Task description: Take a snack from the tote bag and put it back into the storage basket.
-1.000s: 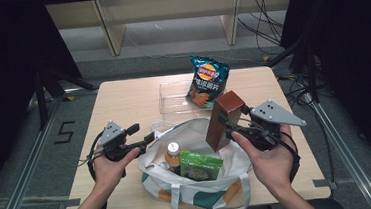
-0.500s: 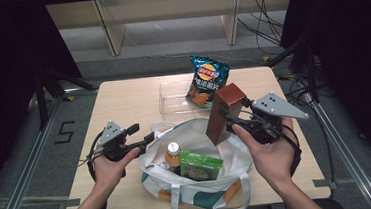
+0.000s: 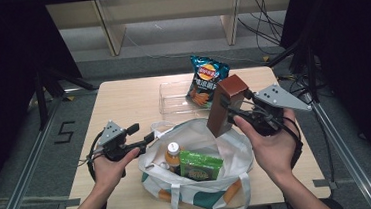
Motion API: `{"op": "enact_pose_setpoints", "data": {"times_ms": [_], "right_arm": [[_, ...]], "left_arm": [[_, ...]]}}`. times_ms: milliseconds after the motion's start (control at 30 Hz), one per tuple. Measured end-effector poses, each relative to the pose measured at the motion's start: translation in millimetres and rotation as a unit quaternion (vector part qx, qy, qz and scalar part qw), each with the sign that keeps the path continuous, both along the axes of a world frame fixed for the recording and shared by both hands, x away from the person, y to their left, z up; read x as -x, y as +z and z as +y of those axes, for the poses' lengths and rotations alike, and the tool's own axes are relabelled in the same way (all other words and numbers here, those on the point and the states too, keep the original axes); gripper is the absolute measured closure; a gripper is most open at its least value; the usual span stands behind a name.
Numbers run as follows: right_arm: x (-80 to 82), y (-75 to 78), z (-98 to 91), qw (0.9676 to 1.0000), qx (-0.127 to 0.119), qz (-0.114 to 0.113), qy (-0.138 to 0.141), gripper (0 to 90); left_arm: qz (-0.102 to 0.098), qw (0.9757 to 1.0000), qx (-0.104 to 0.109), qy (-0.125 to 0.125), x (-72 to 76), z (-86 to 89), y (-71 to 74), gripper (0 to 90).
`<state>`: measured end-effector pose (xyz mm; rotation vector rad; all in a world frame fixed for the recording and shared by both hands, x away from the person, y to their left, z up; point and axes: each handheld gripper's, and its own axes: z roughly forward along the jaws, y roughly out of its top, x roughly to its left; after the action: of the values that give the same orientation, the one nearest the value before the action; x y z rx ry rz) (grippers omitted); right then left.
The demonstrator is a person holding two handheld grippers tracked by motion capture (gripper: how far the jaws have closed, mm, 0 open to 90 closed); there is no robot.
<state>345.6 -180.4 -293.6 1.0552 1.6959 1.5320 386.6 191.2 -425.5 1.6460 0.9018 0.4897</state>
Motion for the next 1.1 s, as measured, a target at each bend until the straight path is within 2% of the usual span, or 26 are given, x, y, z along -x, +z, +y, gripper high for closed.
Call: {"op": "enact_pose_setpoints", "data": {"times_ms": [67, 133, 167, 333, 433, 500, 633, 667, 800, 833, 933, 967, 1100], "right_arm": [[-1.3, 0.9, -0.9, 1.0000, 0.001, -0.004, -0.002, 39.1], [-0.7, 2.5, -0.5, 0.9999, -0.006, 0.003, -0.008, 39.1], [-2.5, 3.4, -1.6, 1.0000, -0.002, -0.007, -0.006, 39.1], [-5.9, 7.3, -2.0, 0.9999, -0.003, -0.011, -0.010, 39.1], [-7.9, 8.3, -2.0, 0.9999, -0.005, -0.007, -0.015, 39.1], [-10.1, 8.8, -3.1, 0.9998, 0.001, -0.013, -0.017, 39.1], [-13.0, 10.3, -3.8, 0.9997, 0.001, -0.016, -0.021, 39.1], [-13.0, 10.7, -2.9, 0.9997, -0.006, -0.011, -0.020, 39.1], [-17.0, 12.2, -3.8, 0.9996, -0.002, -0.019, -0.021, 39.1], [-16.6, 12.8, -3.7, 0.9996, -0.004, -0.012, -0.024, 39.1], [-18.6, 13.2, -3.0, 0.9996, -0.007, -0.011, -0.027, 39.1], [-20.7, 12.8, -2.7, 0.9995, -0.007, -0.018, -0.025, 39.1], [-23.0, 13.2, -3.1, 0.9995, -0.004, -0.019, -0.027, 39.1]], "left_arm": [[0.001, 1.0000, 0.001, 0.000, 0.0, -0.1, -0.1, 30.2], [0.001, 1.0000, 0.000, 0.000, 0.1, -0.2, -0.1, 30.2], [0.001, 1.0000, 0.001, 0.000, 0.1, -0.2, -0.1, 30.2], [0.001, 1.0000, 0.001, 0.002, 0.2, 0.0, 0.2, 30.2], [0.001, 1.0000, 0.002, 0.002, 0.2, 0.1, 0.2, 30.2], [0.001, 1.0000, 0.002, 0.002, 0.2, 0.3, 0.2, 30.2], [0.001, 1.0000, 0.002, 0.002, -0.1, 0.3, 0.0, 30.2], [0.001, 1.0000, 0.002, 0.002, -0.1, 0.3, 0.0, 30.2], [0.001, 1.0000, 0.002, 0.002, -0.1, 0.1, -0.1, 30.2], [0.001, 1.0000, 0.002, 0.002, -0.2, 0.1, -0.2, 30.2], [0.001, 1.0000, 0.002, 0.001, -0.2, 0.1, -0.2, 30.2], [0.001, 1.0000, 0.002, 0.001, -0.2, 0.1, -0.2, 30.2], [0.001, 1.0000, 0.002, 0.002, -0.3, 0.4, -0.2, 30.2]]}}
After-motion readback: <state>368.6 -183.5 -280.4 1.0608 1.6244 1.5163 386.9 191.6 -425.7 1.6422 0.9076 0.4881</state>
